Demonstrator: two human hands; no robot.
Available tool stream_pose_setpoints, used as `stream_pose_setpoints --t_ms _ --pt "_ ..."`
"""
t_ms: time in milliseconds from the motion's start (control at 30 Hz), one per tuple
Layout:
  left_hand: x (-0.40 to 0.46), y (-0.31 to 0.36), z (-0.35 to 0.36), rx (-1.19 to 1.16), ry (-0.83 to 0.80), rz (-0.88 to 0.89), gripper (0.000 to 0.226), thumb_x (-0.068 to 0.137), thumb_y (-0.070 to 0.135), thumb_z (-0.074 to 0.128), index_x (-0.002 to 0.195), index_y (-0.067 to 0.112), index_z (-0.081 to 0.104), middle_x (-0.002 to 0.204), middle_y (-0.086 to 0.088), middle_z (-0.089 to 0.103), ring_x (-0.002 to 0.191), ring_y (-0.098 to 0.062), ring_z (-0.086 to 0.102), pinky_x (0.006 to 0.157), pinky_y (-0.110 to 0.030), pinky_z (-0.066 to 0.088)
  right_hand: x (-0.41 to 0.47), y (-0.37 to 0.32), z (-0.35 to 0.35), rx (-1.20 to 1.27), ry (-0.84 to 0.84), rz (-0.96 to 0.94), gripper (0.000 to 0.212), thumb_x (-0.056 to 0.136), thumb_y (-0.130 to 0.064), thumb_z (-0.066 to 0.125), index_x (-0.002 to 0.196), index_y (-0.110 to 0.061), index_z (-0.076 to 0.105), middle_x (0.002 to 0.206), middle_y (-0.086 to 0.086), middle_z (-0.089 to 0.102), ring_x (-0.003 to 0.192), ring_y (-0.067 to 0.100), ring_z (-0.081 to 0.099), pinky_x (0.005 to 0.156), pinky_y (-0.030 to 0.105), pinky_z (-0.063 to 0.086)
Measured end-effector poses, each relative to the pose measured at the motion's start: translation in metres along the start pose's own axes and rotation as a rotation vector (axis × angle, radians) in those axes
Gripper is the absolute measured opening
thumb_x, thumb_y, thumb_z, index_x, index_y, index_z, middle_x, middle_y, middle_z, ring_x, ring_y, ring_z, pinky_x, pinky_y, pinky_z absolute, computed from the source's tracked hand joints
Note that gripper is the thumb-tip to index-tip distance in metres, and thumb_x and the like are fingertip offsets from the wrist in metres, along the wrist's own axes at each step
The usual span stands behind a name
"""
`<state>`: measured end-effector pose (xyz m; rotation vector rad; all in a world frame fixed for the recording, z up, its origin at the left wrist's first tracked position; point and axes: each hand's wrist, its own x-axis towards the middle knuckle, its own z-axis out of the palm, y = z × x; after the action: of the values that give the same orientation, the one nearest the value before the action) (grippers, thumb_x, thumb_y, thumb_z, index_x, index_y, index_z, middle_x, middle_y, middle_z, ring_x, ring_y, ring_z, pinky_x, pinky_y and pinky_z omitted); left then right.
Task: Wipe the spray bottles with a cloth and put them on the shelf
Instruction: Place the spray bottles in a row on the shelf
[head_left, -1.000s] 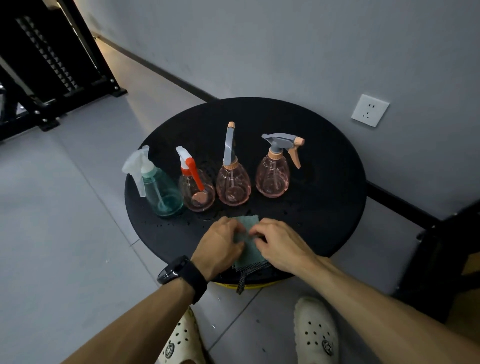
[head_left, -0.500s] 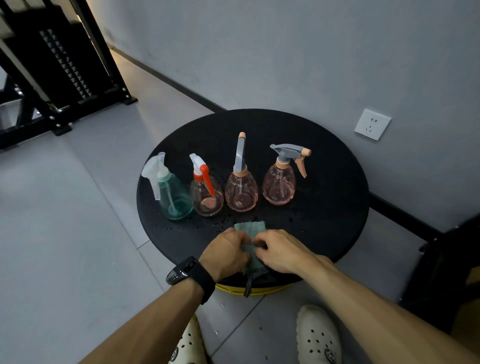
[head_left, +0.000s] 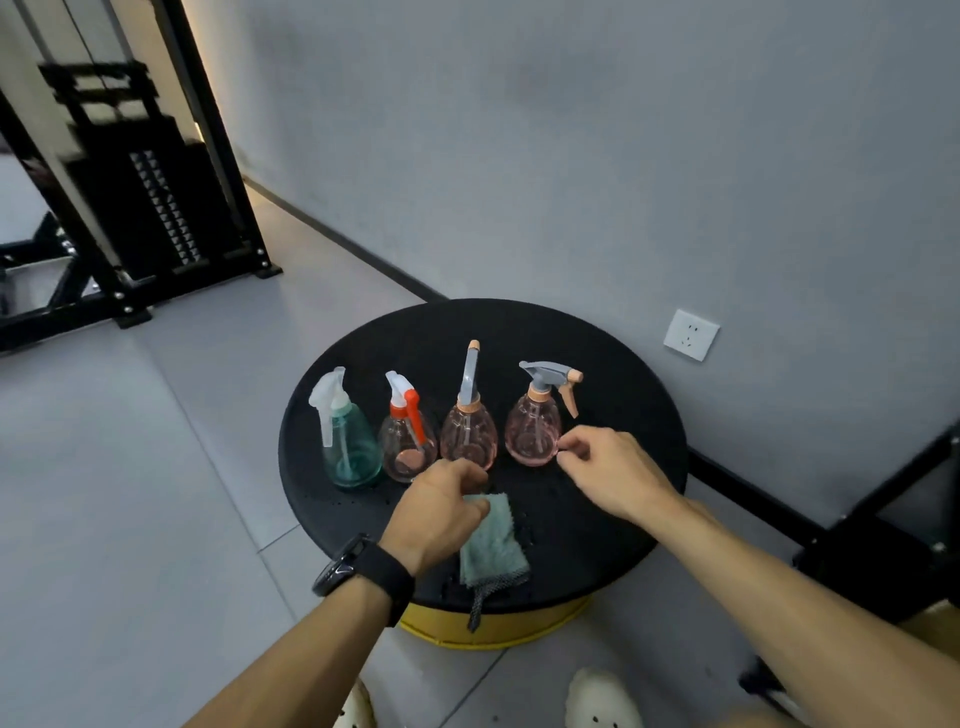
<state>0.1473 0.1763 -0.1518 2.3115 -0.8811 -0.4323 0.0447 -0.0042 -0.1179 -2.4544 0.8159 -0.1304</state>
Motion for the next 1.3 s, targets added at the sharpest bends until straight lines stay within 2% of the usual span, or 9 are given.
stream_pose_setpoints --t_ms 167,267,400,533,700,800,967,1200,1300 --pt "0.011 0.022 -0.014 0.002 0.092 0.071 0.024 0.092 0.022 0.064 0.116 0.020 0.066 0.111 0.008 0.061 0.105 -0.010 0.060 0.090 -0.022 0.047 0.018 -0.003 -0.033 -0.040 0.155 -0.044 0.026 0.094 -0.032 0.056 0.116 -0.022 0.065 0.110 -0.003 0.066 0.096 0.016 0.061 0.076 0.028 0.046" --pt "0.025 0.033 -0.022 0.021 0.110 0.097 0.022 0.091 0.022 0.065 0.112 0.020 0.069 0.108 0.005 0.063 0.096 -0.010 0.061 0.084 -0.022 0.047 0.033 -0.005 -0.040 -0.081 0.209 -0.100 0.027 0.094 -0.033 0.056 0.117 -0.022 0.064 0.111 -0.001 0.061 0.102 0.019 0.059 0.080 0.032 0.048" --pt "0.043 0.042 -0.026 0.018 0.097 0.118 0.025 0.092 0.022 0.064 0.117 0.016 0.067 0.112 0.001 0.066 0.100 -0.014 0.063 0.090 -0.029 0.052 0.055 -0.005 -0.038 -0.139 0.232 -0.170 0.032 0.096 -0.031 0.055 0.125 -0.019 0.059 0.125 0.001 0.056 0.114 0.019 0.053 0.089 0.034 0.047" --pt "0.058 0.044 -0.022 -0.002 0.091 0.100 0.029 0.093 0.021 0.064 0.122 0.016 0.065 0.116 -0.001 0.068 0.105 -0.015 0.063 0.093 -0.028 0.050 0.073 -0.006 -0.031 -0.157 0.198 -0.184 0.042 0.096 -0.029 0.054 0.137 -0.020 0.049 0.137 0.001 0.049 0.123 0.020 0.047 0.095 0.035 0.044" --pt "0.075 0.045 -0.016 0.013 0.105 0.116 0.033 0.094 0.021 0.063 0.127 0.015 0.062 0.124 -0.003 0.066 0.111 -0.016 0.061 0.093 -0.024 0.047 0.092 -0.007 -0.017 -0.141 0.140 -0.192 0.046 0.094 -0.030 0.057 0.138 -0.021 0.047 0.132 0.002 0.051 0.113 0.019 0.054 0.089 0.035 0.049" --pt "0.084 0.047 -0.015 0.008 0.117 0.131 0.035 0.095 0.020 0.063 0.129 0.013 0.061 0.129 -0.004 0.065 0.113 -0.016 0.061 0.097 -0.027 0.048 0.099 -0.006 -0.011 -0.146 0.133 -0.199 0.043 0.095 -0.030 0.057 0.136 -0.021 0.049 0.127 0.003 0.054 0.108 0.020 0.056 0.086 0.036 0.049" --pt "0.093 0.047 -0.011 0.018 0.107 0.144 0.036 0.095 0.018 0.063 0.131 0.013 0.059 0.131 -0.004 0.062 0.114 -0.017 0.061 0.100 -0.030 0.049 0.106 -0.001 -0.004 -0.113 0.130 -0.208 0.034 0.096 -0.024 0.055 0.130 -0.019 0.052 0.115 0.005 0.064 0.089 0.018 0.058 0.069 0.031 0.046" --pt "0.089 0.045 -0.009 0.026 0.132 0.162 0.036 0.094 0.019 0.062 0.129 0.016 0.059 0.130 -0.003 0.061 0.107 -0.015 0.063 0.098 -0.035 0.052 0.102 -0.001 -0.005 -0.093 0.120 -0.178 0.026 0.098 -0.022 0.053 0.124 -0.019 0.054 0.105 0.006 0.065 0.086 0.022 0.062 0.073 0.040 0.054" --pt "0.084 0.048 -0.012 0.031 0.135 0.161 0.037 0.094 0.019 0.062 0.131 0.017 0.058 0.130 -0.002 0.060 0.102 -0.013 0.064 0.096 -0.035 0.053 0.093 0.003 -0.011 -0.086 0.129 -0.172 0.024 0.098 -0.022 0.051 0.122 -0.019 0.056 0.101 0.004 0.065 0.083 0.022 0.061 0.069 0.037 0.052"
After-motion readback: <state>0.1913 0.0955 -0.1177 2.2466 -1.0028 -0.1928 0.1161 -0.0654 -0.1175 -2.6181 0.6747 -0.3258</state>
